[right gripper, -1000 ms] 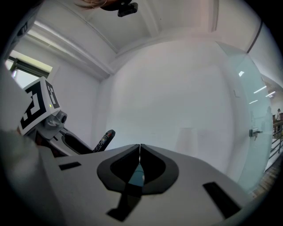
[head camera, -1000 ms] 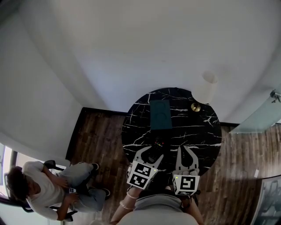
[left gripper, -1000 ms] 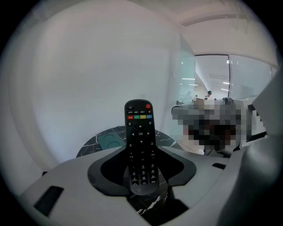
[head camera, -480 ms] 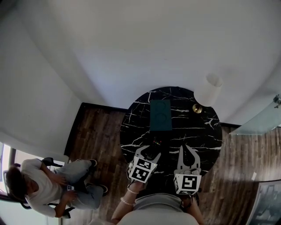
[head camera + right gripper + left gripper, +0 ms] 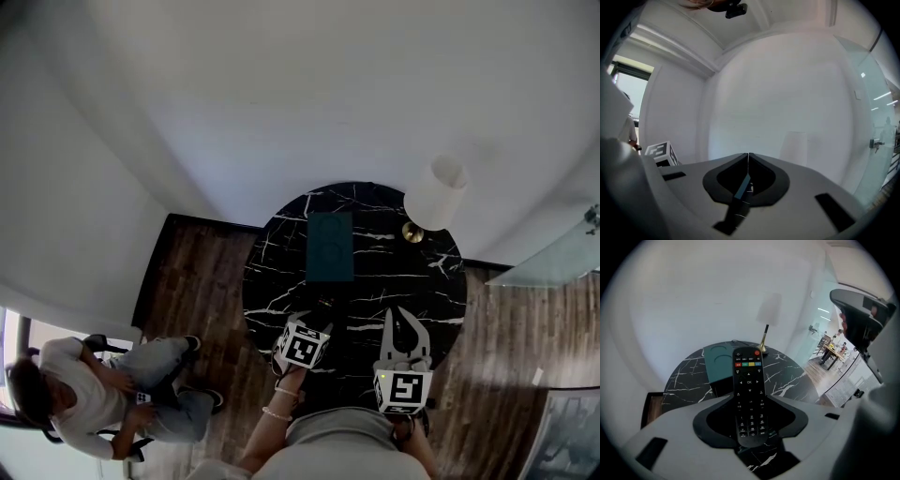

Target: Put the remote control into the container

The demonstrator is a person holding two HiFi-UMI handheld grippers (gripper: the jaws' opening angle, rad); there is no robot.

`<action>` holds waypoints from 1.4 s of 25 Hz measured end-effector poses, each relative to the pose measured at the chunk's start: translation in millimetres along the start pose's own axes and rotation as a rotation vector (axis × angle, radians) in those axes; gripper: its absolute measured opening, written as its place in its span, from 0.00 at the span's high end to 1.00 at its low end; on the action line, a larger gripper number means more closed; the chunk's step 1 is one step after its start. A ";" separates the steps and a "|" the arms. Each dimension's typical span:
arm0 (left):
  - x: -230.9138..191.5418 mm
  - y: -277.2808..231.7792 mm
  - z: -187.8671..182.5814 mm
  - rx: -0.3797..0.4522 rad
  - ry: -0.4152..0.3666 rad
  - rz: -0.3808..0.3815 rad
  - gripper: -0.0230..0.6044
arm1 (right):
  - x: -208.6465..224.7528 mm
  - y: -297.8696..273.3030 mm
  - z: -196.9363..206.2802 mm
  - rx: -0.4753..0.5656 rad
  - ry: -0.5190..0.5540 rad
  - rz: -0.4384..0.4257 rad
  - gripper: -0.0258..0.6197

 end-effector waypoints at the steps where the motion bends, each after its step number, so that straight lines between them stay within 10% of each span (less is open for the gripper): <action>1: -0.2 -7.1 0.4 -0.012 0.002 -0.001 0.62 | 4.1 -1.3 1.0 -0.003 0.000 0.002 0.94; 14: -13.3 -95.5 35.3 -0.293 0.053 -0.020 0.62 | 46.5 -15.6 16.9 -0.040 -0.045 0.038 0.94; 35: -1.6 -136.0 44.0 -0.368 -0.003 -0.058 0.61 | 77.1 -11.0 31.4 -0.070 -0.100 0.081 0.94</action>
Point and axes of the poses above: the fingertips, and each gripper's own axes: y backward along the fingers, x to its right, z out of its underside, the point moved 2 cm from there along y, backward along the fingers, and after that the axes turned 4 degrees about -x, right-handed, at the moved point
